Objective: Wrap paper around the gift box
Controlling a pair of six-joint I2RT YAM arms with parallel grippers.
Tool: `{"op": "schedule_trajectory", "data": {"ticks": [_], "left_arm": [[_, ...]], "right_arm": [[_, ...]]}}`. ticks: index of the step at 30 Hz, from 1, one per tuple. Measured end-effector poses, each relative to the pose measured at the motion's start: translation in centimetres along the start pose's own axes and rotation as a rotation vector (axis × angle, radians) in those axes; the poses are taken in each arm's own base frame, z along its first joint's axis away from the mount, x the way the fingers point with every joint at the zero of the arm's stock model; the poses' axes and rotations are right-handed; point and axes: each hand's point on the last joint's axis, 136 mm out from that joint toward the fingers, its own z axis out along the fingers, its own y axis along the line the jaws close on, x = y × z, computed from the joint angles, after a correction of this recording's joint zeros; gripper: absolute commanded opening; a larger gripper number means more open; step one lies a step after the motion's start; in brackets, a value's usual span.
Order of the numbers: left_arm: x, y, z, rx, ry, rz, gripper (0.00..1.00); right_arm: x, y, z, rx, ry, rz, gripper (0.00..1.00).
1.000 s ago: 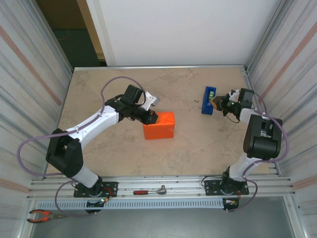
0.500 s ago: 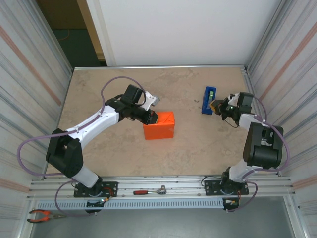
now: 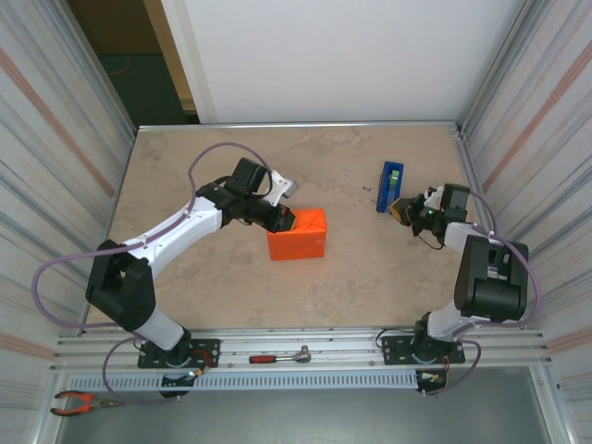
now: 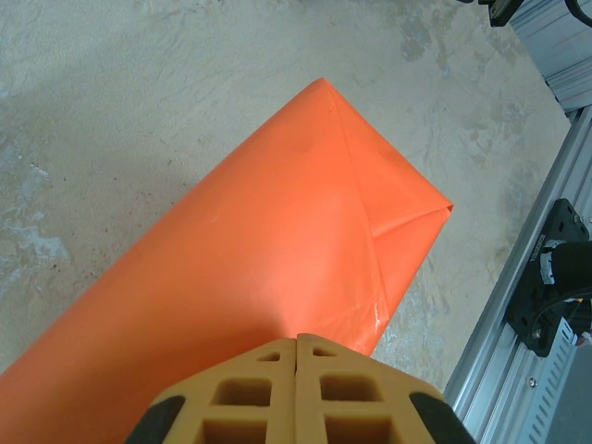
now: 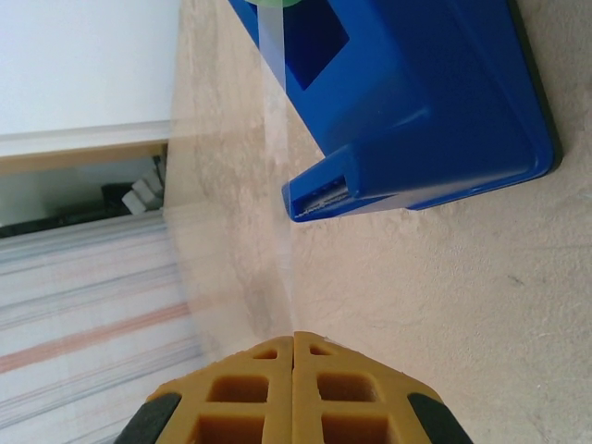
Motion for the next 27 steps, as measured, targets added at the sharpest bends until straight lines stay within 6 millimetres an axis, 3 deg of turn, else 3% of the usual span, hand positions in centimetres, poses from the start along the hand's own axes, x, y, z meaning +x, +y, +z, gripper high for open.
{"op": "schedule_trajectory", "data": {"ticks": [9,27], "left_arm": [[0.0,0.0,0.0,0.000,0.000,0.000,0.00],[-0.2,-0.6,0.6,0.012,-0.003,0.021,0.00]], "right_arm": [[0.2,0.1,-0.3,-0.007,-0.009,-0.010,0.00],[1.2,-1.7,-0.2,0.012,0.001,0.011,0.00]]}}
